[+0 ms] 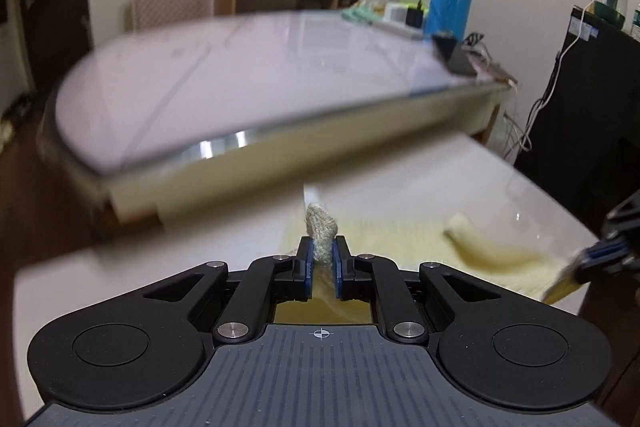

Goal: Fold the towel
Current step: 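Spread the towel flat on the table with both grippers, then open them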

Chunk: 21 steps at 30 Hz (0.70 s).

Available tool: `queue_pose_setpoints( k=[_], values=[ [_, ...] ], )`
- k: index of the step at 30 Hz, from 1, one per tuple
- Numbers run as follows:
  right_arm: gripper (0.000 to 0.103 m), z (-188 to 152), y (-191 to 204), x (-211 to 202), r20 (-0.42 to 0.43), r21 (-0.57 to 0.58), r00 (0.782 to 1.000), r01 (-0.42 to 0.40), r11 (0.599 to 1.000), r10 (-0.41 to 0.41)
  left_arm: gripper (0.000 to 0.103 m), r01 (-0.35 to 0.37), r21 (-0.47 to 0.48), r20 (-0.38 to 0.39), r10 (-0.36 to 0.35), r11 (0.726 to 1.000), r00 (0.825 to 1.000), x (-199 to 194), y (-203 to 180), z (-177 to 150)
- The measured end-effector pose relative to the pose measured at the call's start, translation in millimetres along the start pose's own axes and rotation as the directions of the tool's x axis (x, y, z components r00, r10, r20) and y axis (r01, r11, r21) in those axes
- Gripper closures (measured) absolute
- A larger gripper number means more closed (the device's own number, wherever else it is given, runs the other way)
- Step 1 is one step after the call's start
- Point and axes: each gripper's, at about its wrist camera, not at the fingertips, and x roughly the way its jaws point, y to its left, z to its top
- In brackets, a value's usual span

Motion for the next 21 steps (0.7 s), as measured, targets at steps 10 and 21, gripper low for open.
queue_pose_setpoints(
  k=[10,21],
  values=[
    [0.097,-59,31,2,-0.085,-0.008,0.996,-0.039,0.999,0.038,0.092,-0.043,-0.1,-0.029,0.041,0.994,0.999,-12,26,-83],
    [0.097,-43,39,22,-0.108,-0.067,0.994,-0.039,0.997,0.032,0.082,-0.092,-0.086,-0.052,0.088,0.992,0.995,-19,38,-104]
  ],
)
